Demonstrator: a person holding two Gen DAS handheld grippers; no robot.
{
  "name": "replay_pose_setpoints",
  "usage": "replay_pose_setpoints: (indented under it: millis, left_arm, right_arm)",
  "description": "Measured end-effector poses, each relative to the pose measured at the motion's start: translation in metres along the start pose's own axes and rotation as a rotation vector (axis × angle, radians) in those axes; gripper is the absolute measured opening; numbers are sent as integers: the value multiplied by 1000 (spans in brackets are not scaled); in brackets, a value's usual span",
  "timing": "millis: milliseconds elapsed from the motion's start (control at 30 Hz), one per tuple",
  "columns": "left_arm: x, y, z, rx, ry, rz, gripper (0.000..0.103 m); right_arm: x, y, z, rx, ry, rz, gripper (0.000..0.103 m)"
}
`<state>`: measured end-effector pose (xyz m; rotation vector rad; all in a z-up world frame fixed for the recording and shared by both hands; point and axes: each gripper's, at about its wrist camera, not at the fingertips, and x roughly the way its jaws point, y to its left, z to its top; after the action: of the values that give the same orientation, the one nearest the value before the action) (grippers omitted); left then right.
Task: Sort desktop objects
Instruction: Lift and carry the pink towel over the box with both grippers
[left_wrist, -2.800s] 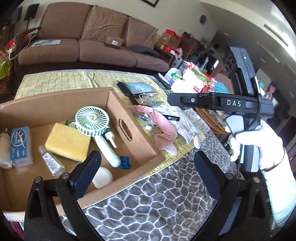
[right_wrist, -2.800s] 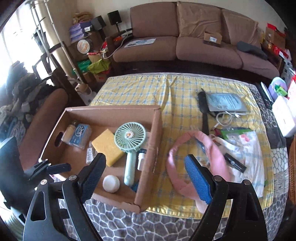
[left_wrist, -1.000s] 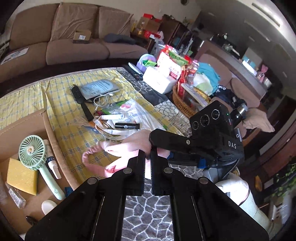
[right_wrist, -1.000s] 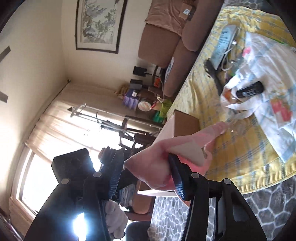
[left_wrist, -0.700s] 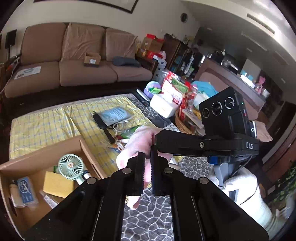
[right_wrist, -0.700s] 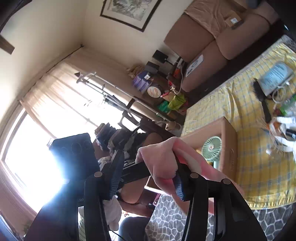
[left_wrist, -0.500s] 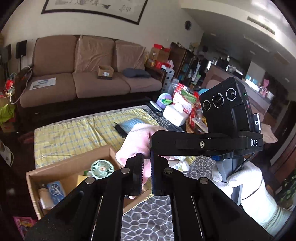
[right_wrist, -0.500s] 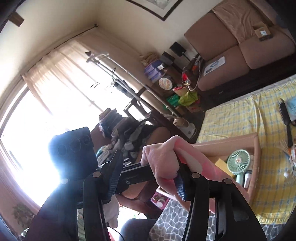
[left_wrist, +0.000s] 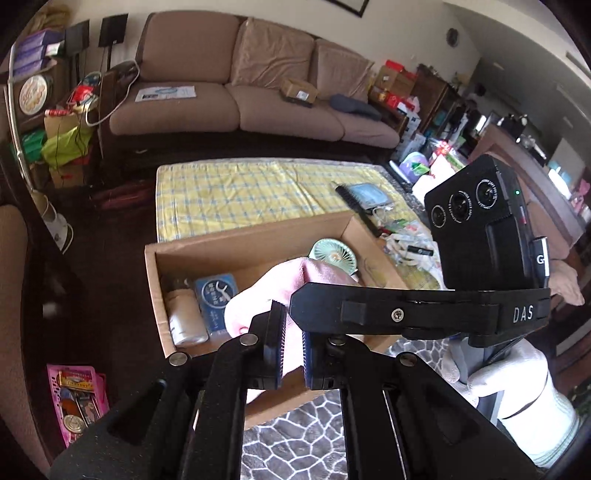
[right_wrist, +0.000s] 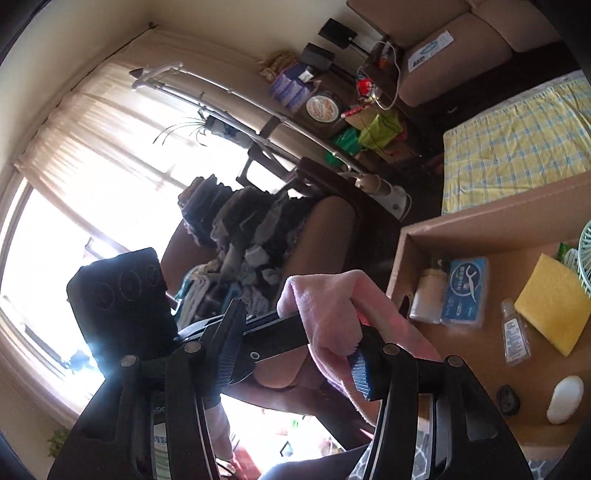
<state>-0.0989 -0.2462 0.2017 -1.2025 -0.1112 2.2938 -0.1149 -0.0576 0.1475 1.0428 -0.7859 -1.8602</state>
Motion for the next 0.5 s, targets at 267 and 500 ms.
replay_pose_setpoints:
  millis: [267,500]
  left_arm:
    - [75,0,-43,15,143,-5,12]
    - [66,-27,-29,20,97,-67,12]
  right_arm:
    - [4,-61,-16,16,58,-265,54]
    - [-13,-56,-15,16,40,-196,54]
